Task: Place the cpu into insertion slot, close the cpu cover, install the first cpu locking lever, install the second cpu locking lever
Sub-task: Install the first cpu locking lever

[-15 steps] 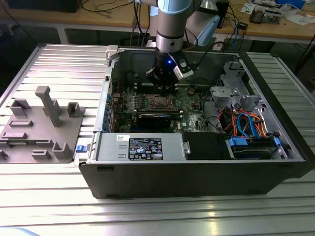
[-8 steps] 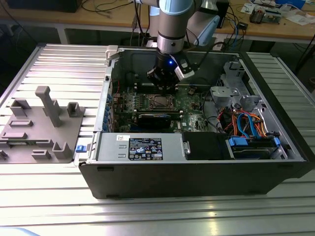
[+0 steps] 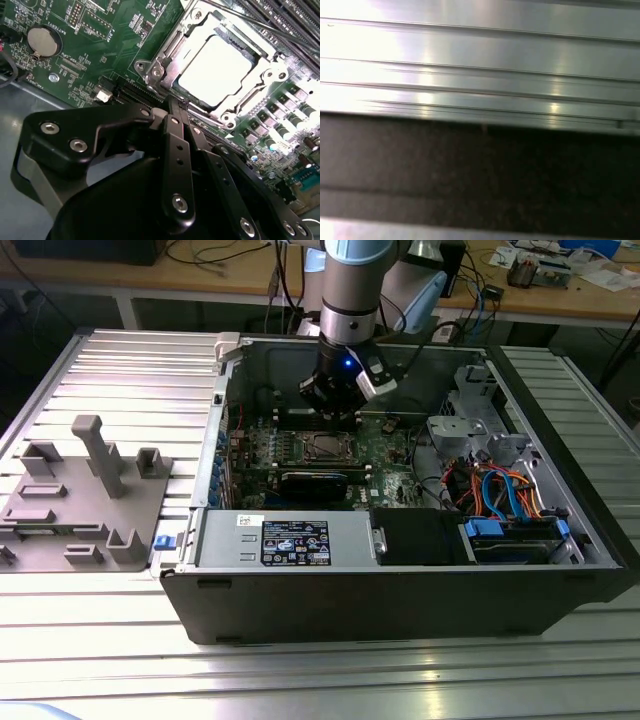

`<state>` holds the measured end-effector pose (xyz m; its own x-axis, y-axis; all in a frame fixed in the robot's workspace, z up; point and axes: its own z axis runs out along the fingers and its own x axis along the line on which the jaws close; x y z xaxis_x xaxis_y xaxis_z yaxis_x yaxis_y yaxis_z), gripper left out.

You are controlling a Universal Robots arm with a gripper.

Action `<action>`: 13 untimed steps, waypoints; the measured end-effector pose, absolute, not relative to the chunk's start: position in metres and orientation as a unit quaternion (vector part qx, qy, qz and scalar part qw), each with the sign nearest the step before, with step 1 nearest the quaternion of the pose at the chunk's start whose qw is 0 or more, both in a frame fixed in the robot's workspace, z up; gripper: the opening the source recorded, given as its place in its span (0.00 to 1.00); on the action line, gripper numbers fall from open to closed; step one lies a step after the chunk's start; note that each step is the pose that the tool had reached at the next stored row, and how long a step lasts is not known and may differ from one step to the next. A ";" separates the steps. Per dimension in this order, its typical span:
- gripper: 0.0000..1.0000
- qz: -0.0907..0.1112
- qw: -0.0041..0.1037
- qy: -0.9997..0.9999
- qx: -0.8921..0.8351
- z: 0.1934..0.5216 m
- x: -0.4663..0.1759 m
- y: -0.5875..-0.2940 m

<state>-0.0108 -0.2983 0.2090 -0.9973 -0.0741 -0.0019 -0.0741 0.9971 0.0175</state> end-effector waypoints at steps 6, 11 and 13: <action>0.11 0.009 0.001 0.999 -0.037 0.209 -0.011 -0.305; 0.11 0.008 0.001 0.999 -0.037 0.209 -0.011 -0.314; 0.11 0.007 0.001 0.999 -0.037 0.209 -0.011 -0.318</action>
<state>-0.0107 -0.3175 0.2090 -0.9972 -0.0741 -0.0016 -0.0742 0.9971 0.0143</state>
